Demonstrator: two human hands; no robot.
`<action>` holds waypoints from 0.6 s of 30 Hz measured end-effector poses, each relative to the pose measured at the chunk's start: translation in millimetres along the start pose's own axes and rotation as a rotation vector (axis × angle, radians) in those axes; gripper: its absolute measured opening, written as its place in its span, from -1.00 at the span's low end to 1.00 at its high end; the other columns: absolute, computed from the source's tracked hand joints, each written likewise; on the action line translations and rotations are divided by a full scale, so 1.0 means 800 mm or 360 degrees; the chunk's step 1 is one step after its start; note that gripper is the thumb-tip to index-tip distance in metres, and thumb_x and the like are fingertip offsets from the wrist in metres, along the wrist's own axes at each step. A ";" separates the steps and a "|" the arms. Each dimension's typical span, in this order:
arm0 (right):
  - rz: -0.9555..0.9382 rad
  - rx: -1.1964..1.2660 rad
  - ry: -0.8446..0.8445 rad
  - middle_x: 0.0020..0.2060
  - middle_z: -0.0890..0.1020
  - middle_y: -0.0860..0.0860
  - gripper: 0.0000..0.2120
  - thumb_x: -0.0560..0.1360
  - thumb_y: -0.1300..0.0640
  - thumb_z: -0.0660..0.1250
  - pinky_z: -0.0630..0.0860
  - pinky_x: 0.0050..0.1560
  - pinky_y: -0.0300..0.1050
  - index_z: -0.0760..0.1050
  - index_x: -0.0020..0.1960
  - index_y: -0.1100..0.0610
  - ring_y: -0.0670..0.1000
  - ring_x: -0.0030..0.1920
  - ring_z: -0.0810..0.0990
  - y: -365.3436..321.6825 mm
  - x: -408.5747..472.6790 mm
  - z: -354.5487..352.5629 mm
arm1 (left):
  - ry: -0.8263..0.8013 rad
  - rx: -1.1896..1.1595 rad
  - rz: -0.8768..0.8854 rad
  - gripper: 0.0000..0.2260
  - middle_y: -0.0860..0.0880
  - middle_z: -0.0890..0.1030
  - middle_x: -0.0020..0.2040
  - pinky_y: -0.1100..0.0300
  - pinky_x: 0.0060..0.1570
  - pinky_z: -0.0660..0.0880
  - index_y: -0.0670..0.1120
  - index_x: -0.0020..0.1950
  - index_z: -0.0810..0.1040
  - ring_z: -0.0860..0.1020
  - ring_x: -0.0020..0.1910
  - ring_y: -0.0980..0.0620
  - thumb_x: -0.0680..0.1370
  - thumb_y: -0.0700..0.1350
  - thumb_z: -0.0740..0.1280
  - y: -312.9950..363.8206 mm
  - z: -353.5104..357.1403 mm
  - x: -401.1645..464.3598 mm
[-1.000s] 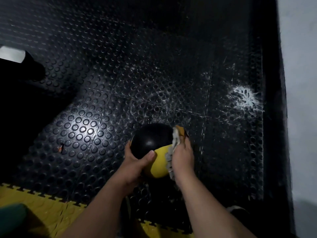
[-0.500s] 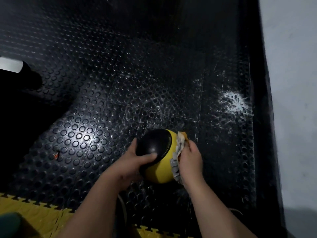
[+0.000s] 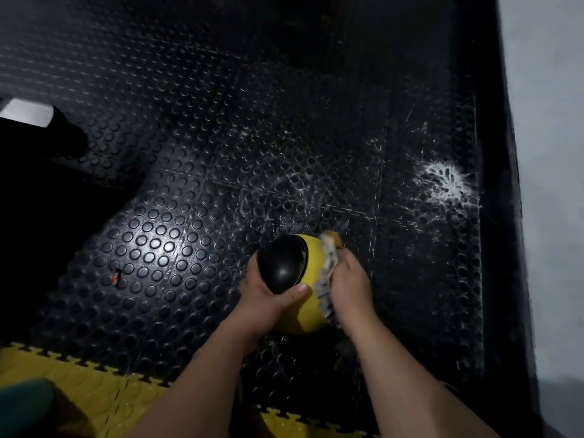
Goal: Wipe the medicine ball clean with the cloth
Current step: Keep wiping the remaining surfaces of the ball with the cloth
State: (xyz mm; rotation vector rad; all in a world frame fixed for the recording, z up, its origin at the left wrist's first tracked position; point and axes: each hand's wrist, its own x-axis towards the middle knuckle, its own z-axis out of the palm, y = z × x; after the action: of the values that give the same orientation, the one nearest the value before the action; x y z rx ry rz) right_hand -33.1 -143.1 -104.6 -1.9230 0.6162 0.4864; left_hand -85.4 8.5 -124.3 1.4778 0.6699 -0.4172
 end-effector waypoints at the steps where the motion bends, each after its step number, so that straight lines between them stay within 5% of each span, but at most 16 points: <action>1: 0.0145 0.0079 -0.0015 0.12 0.67 0.09 -0.58 0.52 -0.25 0.09 0.55 0.10 0.10 0.62 0.11 -0.11 0.12 0.01 0.62 0.005 0.016 -0.005 | 0.0018 0.0069 0.0028 0.11 -0.07 0.26 0.53 -0.24 0.32 0.48 0.42 0.49 0.10 0.41 0.41 -0.16 0.08 0.34 0.67 0.002 0.002 -0.005; 4: 0.0055 -0.0125 -0.0081 0.14 0.64 0.03 -0.60 0.61 -0.17 0.08 0.55 0.18 0.12 0.59 0.25 -0.06 0.05 0.07 0.61 -0.020 0.020 -0.003 | 0.0052 0.0167 0.0028 0.14 -0.06 0.15 0.55 -0.23 0.42 0.38 0.28 0.59 0.00 0.31 0.47 -0.17 0.20 0.28 0.64 0.003 0.011 -0.011; 7: -0.0301 -0.0403 -0.0163 0.26 0.52 -0.08 -0.60 0.68 -0.15 0.07 0.40 0.33 0.09 0.52 0.38 -0.05 -0.02 0.28 0.46 -0.036 0.001 0.004 | 0.0077 0.0094 0.0041 0.06 -0.08 0.34 0.49 -0.26 0.29 0.49 0.39 0.48 0.17 0.43 0.44 -0.21 0.11 0.31 0.68 -0.004 0.005 -0.002; 11: -0.0036 -0.0580 -0.0287 0.22 0.59 0.13 -0.62 0.71 0.05 0.04 0.46 0.18 0.02 0.53 0.33 0.16 0.18 0.21 0.55 -0.055 0.040 -0.011 | 0.0065 0.0241 0.0019 0.11 -0.10 0.20 0.53 -0.27 0.37 0.42 0.29 0.56 0.06 0.35 0.44 -0.22 0.17 0.30 0.64 0.002 0.009 -0.005; 14: -0.0291 -0.0859 -0.0366 0.17 0.55 -0.05 -0.59 0.69 -0.13 0.07 0.43 0.00 -0.01 0.50 0.40 -0.03 0.06 0.13 0.53 -0.071 0.032 0.009 | 0.0063 0.0163 0.0067 0.13 -0.10 0.24 0.53 -0.25 0.36 0.44 0.33 0.54 0.10 0.38 0.45 -0.20 0.10 0.38 0.63 -0.005 0.007 -0.005; 16: -0.0426 -0.0814 -0.0387 0.23 0.55 -0.03 -0.60 0.67 -0.15 0.10 0.44 0.09 0.01 0.50 0.39 -0.07 0.05 0.18 0.51 -0.072 0.027 0.014 | 0.0066 0.0148 0.0068 0.09 -0.07 0.33 0.49 -0.24 0.34 0.47 0.37 0.49 0.16 0.43 0.43 -0.18 0.08 0.37 0.66 -0.013 0.000 0.001; 18: -0.0221 -0.0947 -0.0508 0.27 0.57 0.09 -0.65 0.70 0.02 0.10 0.49 0.18 0.05 0.51 0.38 0.07 0.13 0.21 0.54 -0.072 0.042 0.003 | 0.0037 0.0177 0.0073 0.10 -0.06 0.30 0.49 -0.23 0.36 0.44 0.34 0.52 0.12 0.40 0.43 -0.14 0.12 0.35 0.65 -0.014 -0.002 -0.002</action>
State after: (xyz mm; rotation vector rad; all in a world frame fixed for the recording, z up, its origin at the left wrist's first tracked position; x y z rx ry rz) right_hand 28.6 -127.1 -84.8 -2.3500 0.1278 0.9423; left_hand -93.9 9.1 -132.0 1.6022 0.6384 -0.4081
